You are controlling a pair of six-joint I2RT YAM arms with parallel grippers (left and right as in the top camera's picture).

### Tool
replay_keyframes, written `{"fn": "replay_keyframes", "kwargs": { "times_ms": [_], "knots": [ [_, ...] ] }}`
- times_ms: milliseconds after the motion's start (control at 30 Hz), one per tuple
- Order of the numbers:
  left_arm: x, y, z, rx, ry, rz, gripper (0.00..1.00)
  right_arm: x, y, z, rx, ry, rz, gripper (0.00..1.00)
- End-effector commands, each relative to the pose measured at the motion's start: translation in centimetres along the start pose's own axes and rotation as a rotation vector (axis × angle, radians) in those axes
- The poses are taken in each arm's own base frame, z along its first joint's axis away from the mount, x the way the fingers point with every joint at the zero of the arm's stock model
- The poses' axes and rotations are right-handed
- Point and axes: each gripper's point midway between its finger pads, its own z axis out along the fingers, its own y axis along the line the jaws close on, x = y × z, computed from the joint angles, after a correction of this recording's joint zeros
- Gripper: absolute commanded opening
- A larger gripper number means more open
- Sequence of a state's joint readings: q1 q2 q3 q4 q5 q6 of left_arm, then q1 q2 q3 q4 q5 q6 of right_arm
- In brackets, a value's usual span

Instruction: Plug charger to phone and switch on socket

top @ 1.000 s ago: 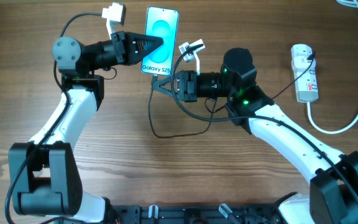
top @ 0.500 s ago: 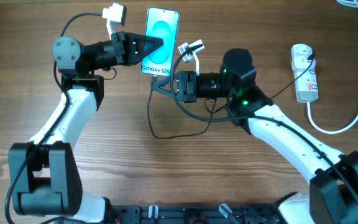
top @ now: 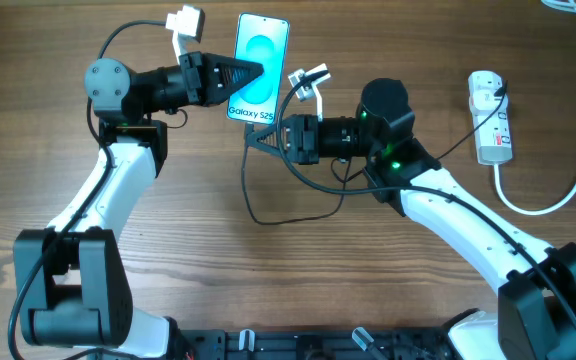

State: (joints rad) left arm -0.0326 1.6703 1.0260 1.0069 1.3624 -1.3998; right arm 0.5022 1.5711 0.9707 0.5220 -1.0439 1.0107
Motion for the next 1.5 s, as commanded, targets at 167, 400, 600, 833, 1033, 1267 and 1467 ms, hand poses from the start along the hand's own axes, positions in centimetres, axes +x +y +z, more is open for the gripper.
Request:
{"fn": "replay_keyframes", "kwargs": {
  "times_ms": [167, 400, 600, 833, 1033, 1267, 1467],
  "knots": [
    [3.1, -1.7, 0.9, 0.034, 0.171, 0.013, 0.04, -4.6, -1.4, -1.8, 0.082, -0.198, -0.023, 0.04],
    [1.9, -1.6, 1.1, 0.028, 0.096, 0.012, 0.04, -3.9, -1.0, -1.6, 0.056, -0.152, -0.035, 0.90],
    [-0.4, -1.2, 0.4, 0.008, -0.026, 0.003, 0.04, -3.7, -0.9, -1.8, 0.048, -0.136, -0.062, 1.00],
    [-1.3, 0.4, -0.4, -0.030, -0.074, -0.094, 0.04, -1.6, 0.1, -2.1, -0.024, -0.011, -0.112, 0.99],
    [-1.3, 0.4, 0.3, -0.026, -0.085, -0.068, 0.04, -0.4, -0.2, -1.7, -0.025, 0.037, -0.064, 0.92],
    [-0.8, 0.0, 1.3, -0.013, -0.065, -0.035, 0.04, -0.2, -0.9, -1.5, 0.001, 0.036, -0.040, 0.60],
    [-0.4, -0.1, 1.7, -0.007, -0.046, -0.035, 0.04, -0.5, -0.9, -1.5, 0.005, 0.021, -0.051, 0.29]
  ]
}}
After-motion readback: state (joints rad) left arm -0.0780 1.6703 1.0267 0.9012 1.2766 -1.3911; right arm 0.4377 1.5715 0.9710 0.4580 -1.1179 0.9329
